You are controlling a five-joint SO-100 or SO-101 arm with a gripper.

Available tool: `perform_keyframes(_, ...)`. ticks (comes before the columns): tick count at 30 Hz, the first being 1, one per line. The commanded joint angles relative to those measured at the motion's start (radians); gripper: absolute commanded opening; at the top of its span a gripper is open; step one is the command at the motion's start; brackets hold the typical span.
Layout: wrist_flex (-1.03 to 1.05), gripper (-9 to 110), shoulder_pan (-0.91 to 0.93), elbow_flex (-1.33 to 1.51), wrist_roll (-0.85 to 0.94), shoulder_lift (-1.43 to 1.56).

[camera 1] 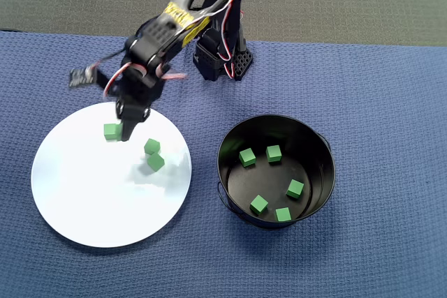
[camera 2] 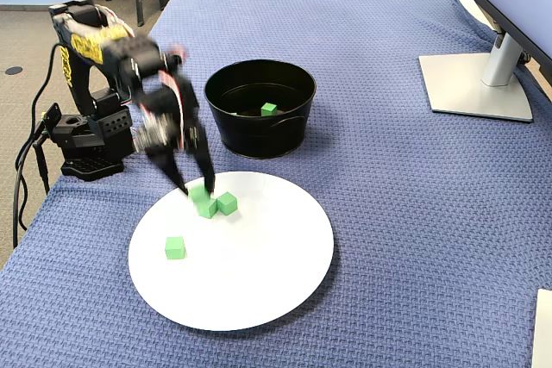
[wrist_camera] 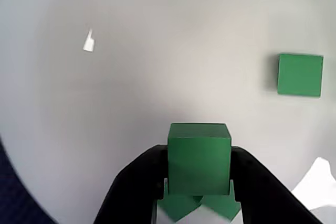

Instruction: Pick up the green cubes from the white plate and place them in the black recipient

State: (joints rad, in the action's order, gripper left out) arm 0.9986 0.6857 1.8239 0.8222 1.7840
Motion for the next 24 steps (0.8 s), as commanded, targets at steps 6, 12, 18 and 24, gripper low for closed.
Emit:
perform_keyframes(6,0.282,0,-0.333,-0.184,-0.354,0.299)
perform_keyframes(12,0.245,0,-0.683,-0.11,-0.456,0.362)
perform_keyframes(18,0.241,0,-0.931,-0.118,-0.555,0.281)
perform_keyframes(24,0.232,23,-1.005,-0.097,-0.538,0.126)
